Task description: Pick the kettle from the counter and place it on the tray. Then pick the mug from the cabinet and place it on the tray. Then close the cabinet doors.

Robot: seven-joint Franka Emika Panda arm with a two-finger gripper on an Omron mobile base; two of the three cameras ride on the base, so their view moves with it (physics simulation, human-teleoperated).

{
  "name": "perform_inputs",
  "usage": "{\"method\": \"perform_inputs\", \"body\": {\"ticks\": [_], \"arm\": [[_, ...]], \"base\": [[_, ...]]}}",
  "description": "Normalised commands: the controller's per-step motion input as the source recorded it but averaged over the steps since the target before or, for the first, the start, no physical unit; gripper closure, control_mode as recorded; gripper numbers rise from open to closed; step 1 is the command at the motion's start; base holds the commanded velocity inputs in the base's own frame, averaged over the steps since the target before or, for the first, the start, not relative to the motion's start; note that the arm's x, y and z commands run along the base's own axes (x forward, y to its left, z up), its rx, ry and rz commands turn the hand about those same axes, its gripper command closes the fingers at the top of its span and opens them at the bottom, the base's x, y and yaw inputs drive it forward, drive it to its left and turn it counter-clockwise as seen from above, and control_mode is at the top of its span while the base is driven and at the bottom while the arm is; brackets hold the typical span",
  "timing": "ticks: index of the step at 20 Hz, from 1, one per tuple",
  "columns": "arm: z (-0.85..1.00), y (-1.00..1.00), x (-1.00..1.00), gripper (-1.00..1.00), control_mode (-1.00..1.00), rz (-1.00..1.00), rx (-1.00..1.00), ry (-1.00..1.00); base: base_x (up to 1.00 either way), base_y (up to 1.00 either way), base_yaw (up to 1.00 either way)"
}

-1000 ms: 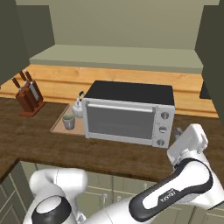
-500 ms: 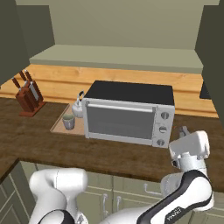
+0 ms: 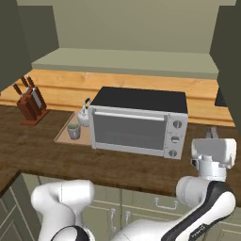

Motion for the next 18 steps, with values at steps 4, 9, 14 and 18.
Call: {"method": "perform_inputs", "body": {"ticks": [4,9,14,18], "arm": [[0.29,-0.55,0.0,1.0,-1.0,-0.05,0.13,-0.16],[0.3,-0.33,0.0,1.0,-1.0,-0.02,0.12,-0.2],[0.28,-0.14,0.0,1.0,-1.0,0.0,0.09,-0.18],[0.17,-0.1,-0.02,1.0,-1.0,0.0,0.04,-0.16]], "base": [[0.0,0.0,0.0],[0.0,0.0,0.0],[0.0,0.0,0.0],[0.0,0.0,0.0]]}}
